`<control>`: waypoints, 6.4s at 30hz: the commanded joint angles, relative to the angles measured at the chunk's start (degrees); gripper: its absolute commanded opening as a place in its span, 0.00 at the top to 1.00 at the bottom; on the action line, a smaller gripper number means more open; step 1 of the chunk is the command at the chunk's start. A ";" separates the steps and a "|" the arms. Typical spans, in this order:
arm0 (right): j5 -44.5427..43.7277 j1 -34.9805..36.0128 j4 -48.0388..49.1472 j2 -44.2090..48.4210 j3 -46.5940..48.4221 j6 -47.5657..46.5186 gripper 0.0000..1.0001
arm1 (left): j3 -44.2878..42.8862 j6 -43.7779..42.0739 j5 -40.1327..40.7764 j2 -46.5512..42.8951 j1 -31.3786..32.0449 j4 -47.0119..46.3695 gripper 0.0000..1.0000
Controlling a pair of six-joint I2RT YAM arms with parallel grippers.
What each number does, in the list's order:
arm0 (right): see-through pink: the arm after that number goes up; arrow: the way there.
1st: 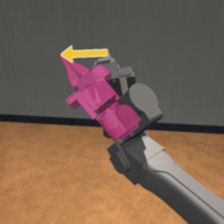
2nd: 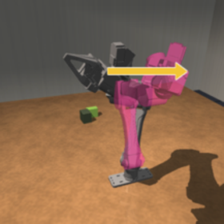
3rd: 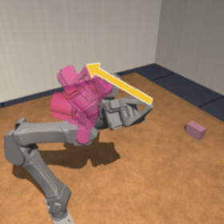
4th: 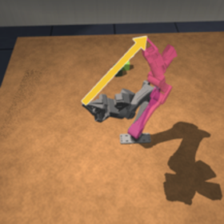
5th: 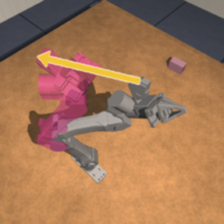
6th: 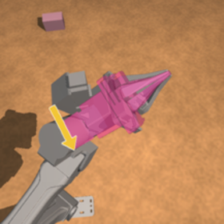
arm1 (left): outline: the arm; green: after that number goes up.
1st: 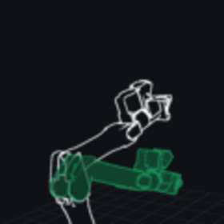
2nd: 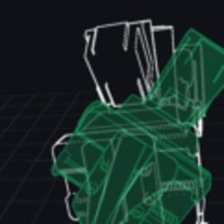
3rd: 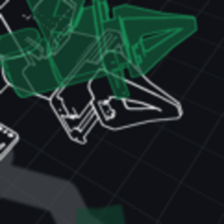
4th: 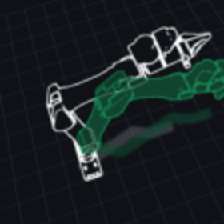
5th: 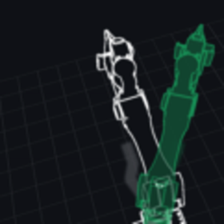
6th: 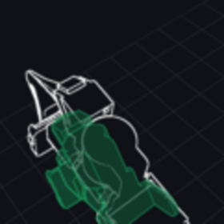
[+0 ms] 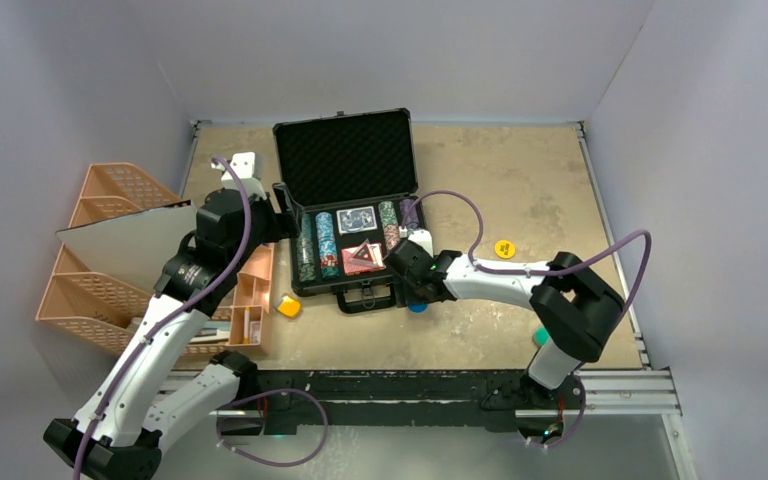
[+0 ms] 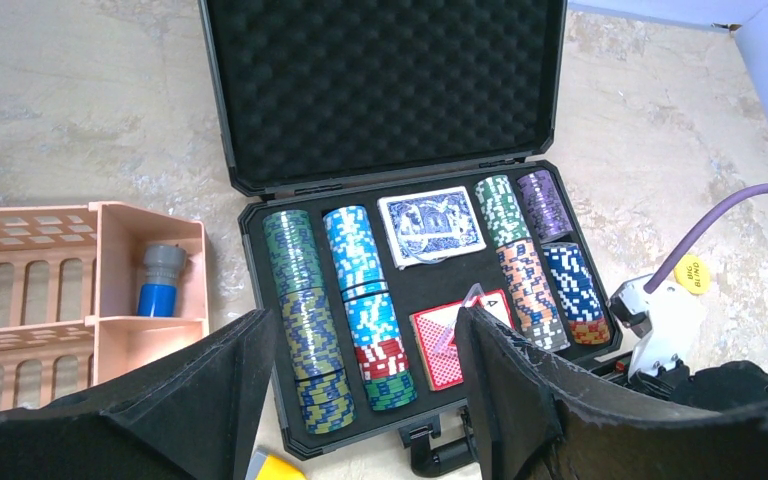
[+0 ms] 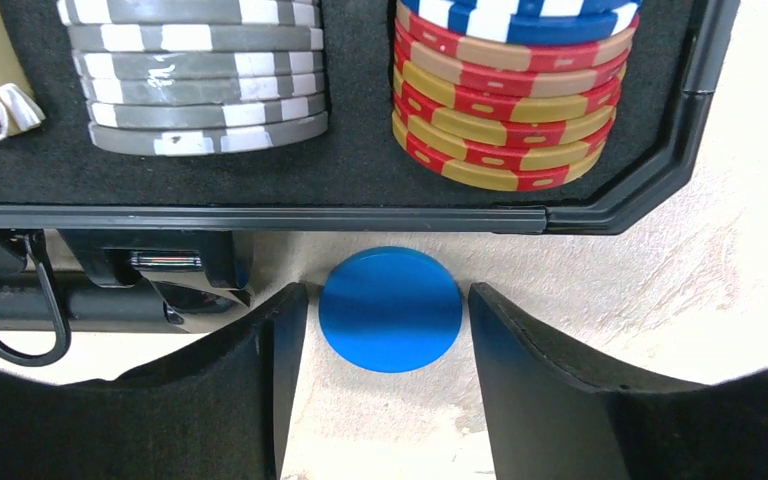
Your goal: Pack up texas hold em set
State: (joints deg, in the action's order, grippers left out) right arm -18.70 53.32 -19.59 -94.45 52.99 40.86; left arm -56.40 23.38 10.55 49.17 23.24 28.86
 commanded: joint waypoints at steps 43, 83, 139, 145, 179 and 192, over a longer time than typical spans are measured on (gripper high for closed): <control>-0.58 0.56 3.05 -7.34 27.88 -9.43 0.45 | 0.15 -0.13 0.09 -0.49 -0.48 -0.62 0.31; -21.26 -30.68 -1.99 12.08 -0.99 9.42 0.08 | 0.43 -0.26 -1.97 -3.30 -0.58 -1.18 0.31; -1.52 -44.35 4.31 0.45 -3.64 -2.04 0.33 | 0.94 -0.09 -3.27 -1.21 -3.10 -1.88 0.31; 0.61 -44.38 5.16 -1.43 -3.61 -2.60 0.44 | 1.10 0.00 -3.53 -1.00 -3.47 -2.05 0.31; -2.70 -6.64 10.74 -1.16 19.56 -0.84 0.52 | 1.21 0.18 -3.23 -1.19 -5.49 -2.23 0.31; -9.51 -2.47 6.33 -20.05 40.98 -8.22 0.51 | 1.05 -0.06 -2.63 -0.80 -5.49 -2.07 0.31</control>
State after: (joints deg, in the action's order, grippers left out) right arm -24.32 50.85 -11.60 -113.65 88.47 35.97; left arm -55.42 23.40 7.70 48.47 18.11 28.38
